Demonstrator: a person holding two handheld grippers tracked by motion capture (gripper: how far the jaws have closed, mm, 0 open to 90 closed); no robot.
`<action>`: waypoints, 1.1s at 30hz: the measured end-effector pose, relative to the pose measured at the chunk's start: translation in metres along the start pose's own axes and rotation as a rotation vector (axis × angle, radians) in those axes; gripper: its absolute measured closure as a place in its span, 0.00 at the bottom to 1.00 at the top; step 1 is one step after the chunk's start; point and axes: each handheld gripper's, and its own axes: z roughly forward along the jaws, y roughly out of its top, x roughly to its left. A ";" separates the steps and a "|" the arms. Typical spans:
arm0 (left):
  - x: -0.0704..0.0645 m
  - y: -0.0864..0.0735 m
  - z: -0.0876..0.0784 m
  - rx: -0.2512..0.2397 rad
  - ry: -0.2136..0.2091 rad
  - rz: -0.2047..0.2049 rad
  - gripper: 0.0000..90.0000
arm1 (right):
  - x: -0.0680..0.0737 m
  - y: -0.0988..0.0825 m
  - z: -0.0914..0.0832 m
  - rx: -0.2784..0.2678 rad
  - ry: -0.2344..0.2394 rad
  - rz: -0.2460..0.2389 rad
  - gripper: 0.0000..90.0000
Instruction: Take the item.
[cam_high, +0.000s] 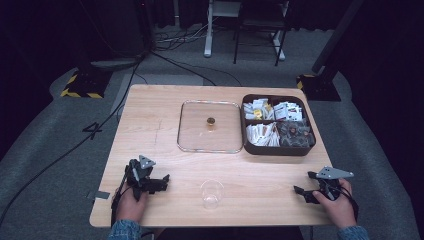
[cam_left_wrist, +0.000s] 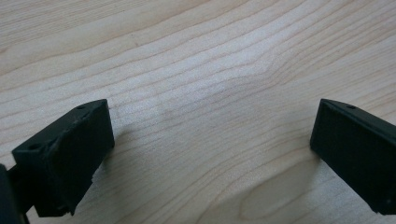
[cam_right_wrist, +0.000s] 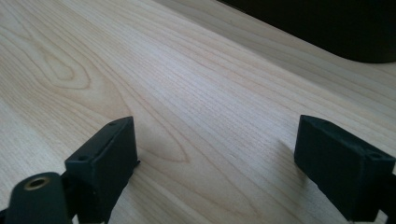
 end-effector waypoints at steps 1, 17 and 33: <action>0.000 0.000 0.000 0.000 0.000 0.000 0.00 | 0.000 0.000 0.000 0.000 0.000 0.000 0.15; 0.000 0.000 0.000 0.000 0.000 0.000 0.00 | 0.000 0.001 0.001 0.004 0.002 -0.005 0.14; 0.000 0.000 0.000 0.000 0.001 -0.001 0.00 | 0.002 0.004 -0.003 0.005 -0.021 0.111 0.26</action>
